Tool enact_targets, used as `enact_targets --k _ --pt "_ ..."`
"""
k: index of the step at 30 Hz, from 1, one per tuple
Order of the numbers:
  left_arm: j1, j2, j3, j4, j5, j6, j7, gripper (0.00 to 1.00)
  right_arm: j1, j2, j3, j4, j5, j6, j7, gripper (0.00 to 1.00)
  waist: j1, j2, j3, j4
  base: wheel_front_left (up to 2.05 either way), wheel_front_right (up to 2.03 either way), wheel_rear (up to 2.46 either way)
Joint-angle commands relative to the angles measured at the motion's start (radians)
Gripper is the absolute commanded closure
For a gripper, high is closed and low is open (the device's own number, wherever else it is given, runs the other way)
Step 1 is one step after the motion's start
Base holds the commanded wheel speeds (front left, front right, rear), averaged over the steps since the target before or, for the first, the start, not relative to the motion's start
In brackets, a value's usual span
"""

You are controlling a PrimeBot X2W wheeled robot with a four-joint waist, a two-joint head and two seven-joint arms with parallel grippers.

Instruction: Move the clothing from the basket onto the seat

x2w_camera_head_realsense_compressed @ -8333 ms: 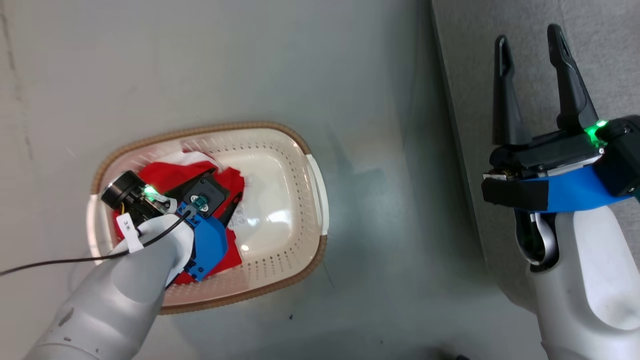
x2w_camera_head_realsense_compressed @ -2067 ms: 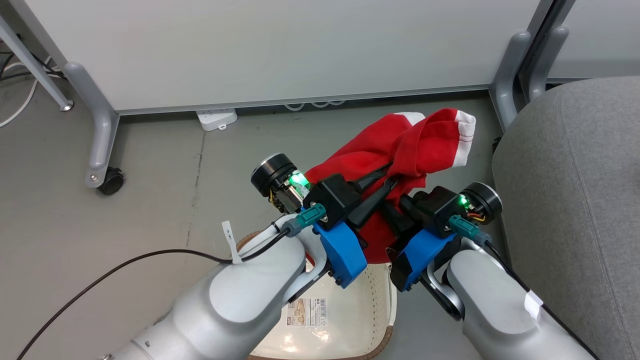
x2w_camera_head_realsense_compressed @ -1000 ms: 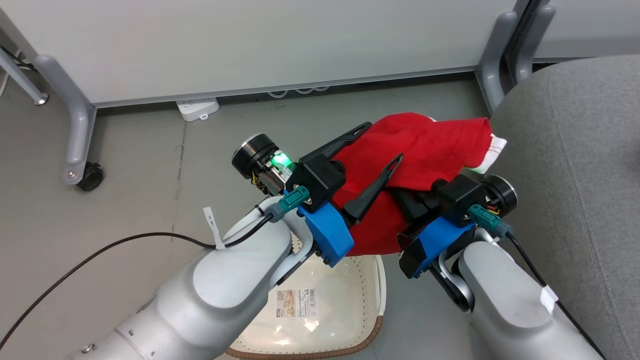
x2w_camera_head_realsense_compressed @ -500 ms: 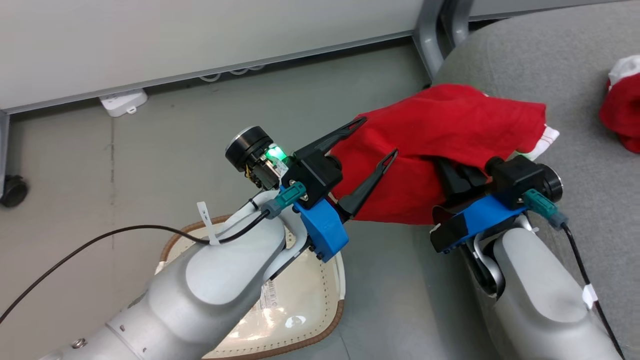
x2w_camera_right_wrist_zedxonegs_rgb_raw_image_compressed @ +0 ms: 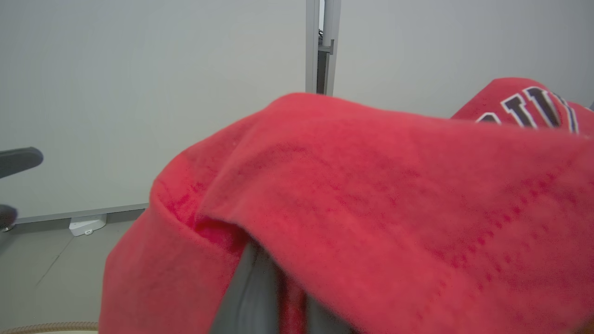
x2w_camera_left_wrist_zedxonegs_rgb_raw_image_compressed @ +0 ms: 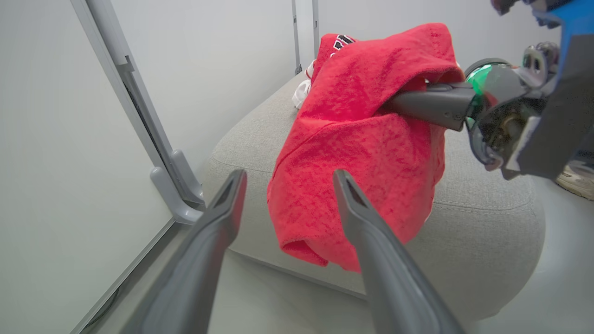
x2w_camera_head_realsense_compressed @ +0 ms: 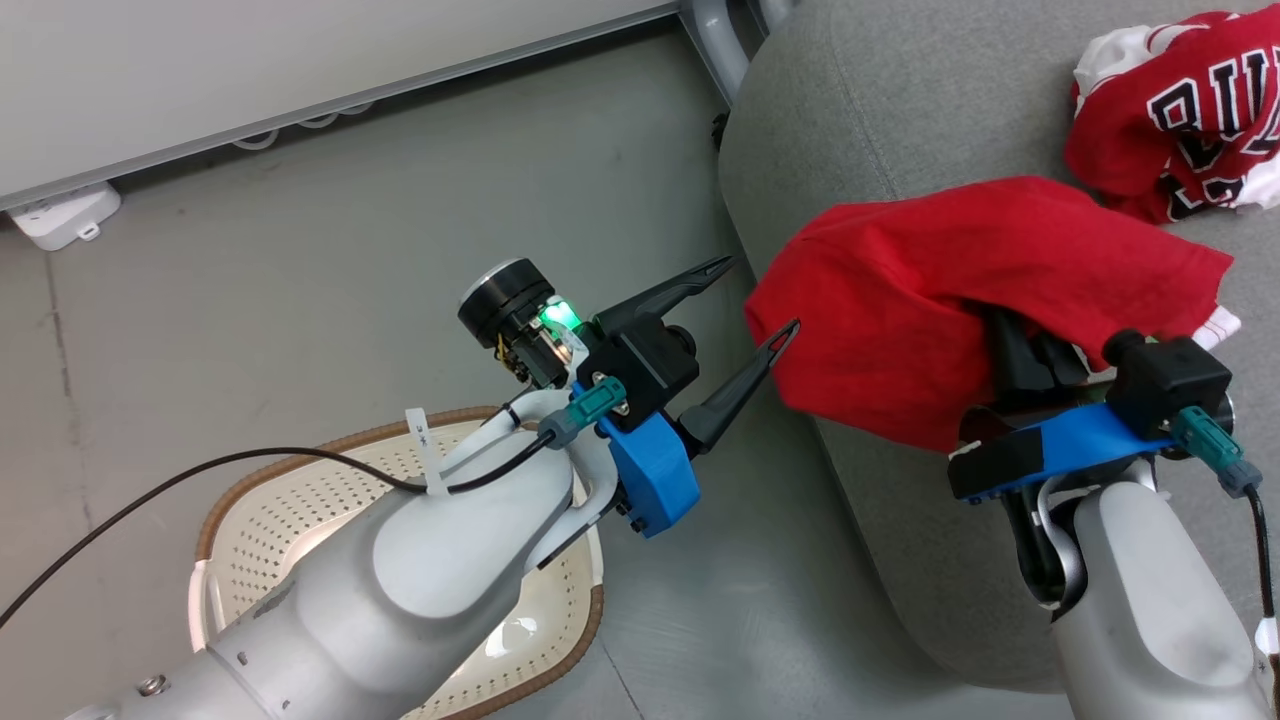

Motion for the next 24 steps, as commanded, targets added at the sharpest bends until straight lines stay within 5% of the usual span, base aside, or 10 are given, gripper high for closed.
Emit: enact_targets --k 1,13,24 --pt "0.001 0.004 -0.005 -0.004 0.008 -0.002 0.001 0.0 0.017 0.008 -0.016 -0.011 -0.009 -0.001 -0.001 1.0 0.0 0.0 0.01 -0.021 0.0 0.0 0.0" --pt "0.015 0.001 -0.031 -0.011 0.004 0.0 0.004 0.0 0.084 0.023 -0.089 -0.043 -0.014 -0.001 -0.001 1.0 0.0 0.0 0.023 -0.06 0.0 0.0 0.0" --pt "-0.015 0.013 -0.031 -0.022 0.003 0.007 0.008 0.0 -0.047 -0.013 -0.116 -0.142 -0.033 -0.001 -0.001 1.0 0.0 0.0 0.067 -0.046 0.0 0.0 0.0"
